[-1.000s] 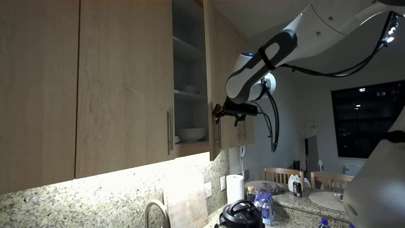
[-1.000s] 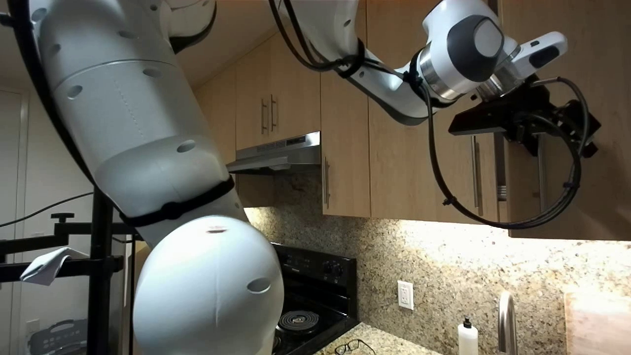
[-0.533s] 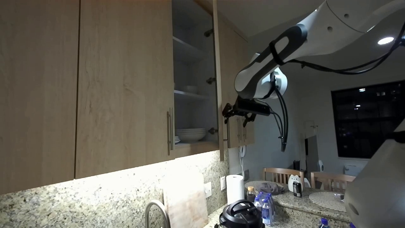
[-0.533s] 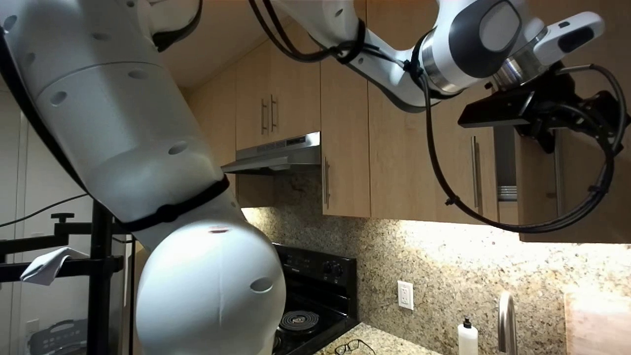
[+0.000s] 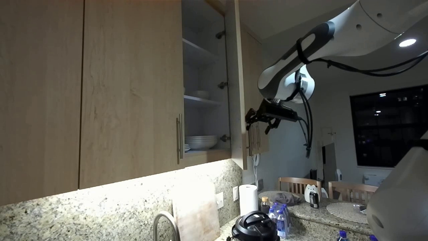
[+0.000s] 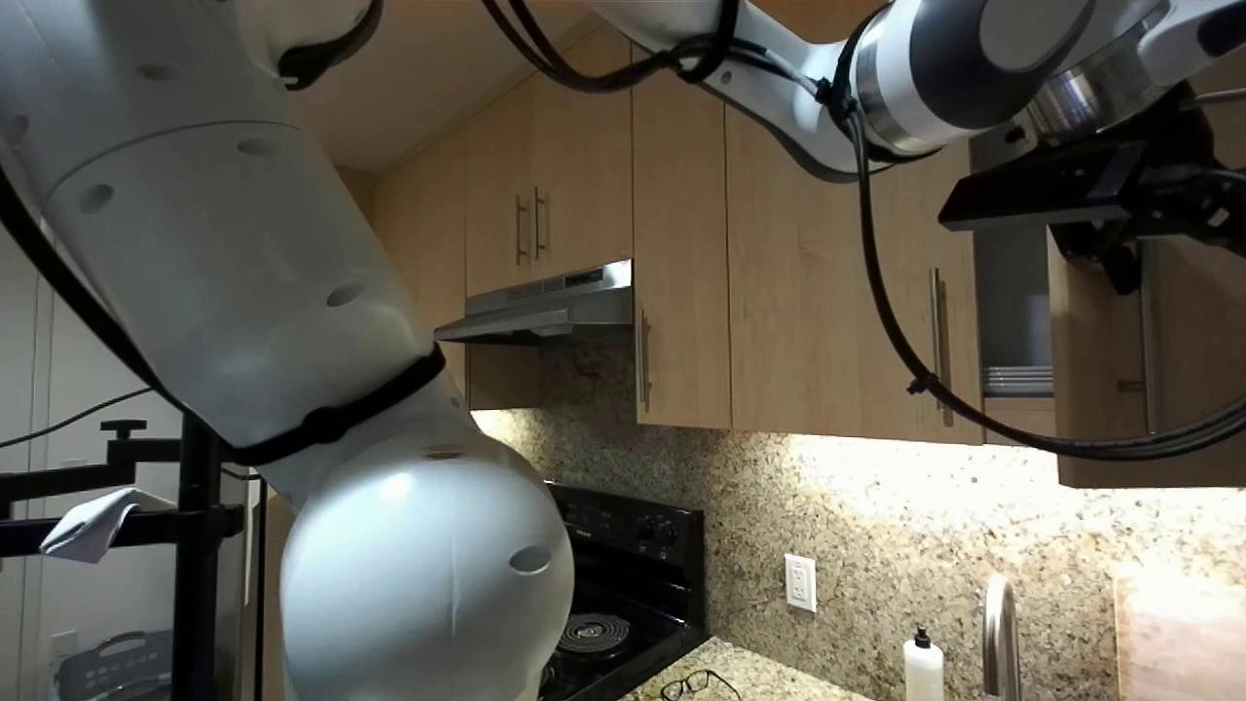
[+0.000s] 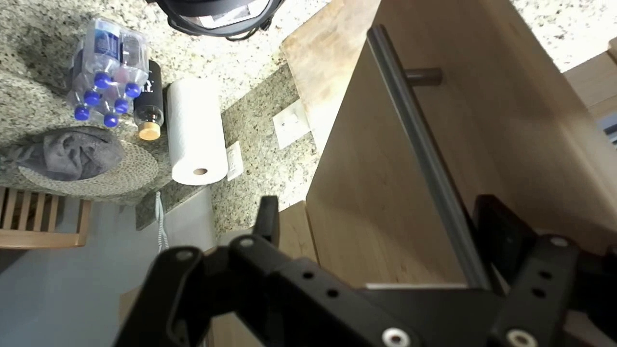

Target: Open the right cupboard.

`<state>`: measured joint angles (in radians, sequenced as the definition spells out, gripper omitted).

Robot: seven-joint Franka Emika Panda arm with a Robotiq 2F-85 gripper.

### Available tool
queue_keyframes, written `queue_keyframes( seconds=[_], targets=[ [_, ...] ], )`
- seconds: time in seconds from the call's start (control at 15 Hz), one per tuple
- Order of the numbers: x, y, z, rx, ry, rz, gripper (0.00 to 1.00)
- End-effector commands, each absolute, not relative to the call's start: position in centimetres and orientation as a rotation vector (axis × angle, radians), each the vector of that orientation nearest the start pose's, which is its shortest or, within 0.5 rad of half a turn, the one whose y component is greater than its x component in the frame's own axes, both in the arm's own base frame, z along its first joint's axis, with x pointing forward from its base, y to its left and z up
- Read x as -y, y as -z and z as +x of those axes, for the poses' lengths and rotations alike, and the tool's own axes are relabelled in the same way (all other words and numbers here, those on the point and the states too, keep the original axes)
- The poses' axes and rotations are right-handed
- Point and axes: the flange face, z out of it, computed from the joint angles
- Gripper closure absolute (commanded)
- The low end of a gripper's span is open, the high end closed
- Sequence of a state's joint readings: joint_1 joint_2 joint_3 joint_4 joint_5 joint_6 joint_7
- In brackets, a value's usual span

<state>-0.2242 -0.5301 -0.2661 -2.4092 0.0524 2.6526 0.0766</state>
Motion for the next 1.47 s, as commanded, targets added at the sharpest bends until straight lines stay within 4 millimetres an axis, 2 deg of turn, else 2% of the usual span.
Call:
queue_keyframes(
  seconds=[0.0, 0.33, 0.53, 0.67, 0.8, 0.93, 1.2, 1.4],
  targets=[
    [28.3, -60.3, 35.4, -0.988, 1.232, -2.726, 0.0],
    [31.3, -60.8, 33.7, -0.964, 1.206, -2.702, 0.0],
    [33.7, -60.9, 32.8, -0.969, 1.173, -2.683, 0.0],
    [35.7, -61.3, 31.5, -1.012, 1.179, -2.664, 0.0],
    [38.1, -62.6, 30.2, -1.082, 1.236, -2.629, 0.0],
    [39.6, -63.8, 29.2, -1.126, 1.28, -2.602, 0.0],
    [41.3, -65.6, 28.0, -1.226, 1.35, -2.555, 0.0],
    [41.7, -67.4, 26.0, -1.321, 1.384, -2.51, 0.0]
  ],
)
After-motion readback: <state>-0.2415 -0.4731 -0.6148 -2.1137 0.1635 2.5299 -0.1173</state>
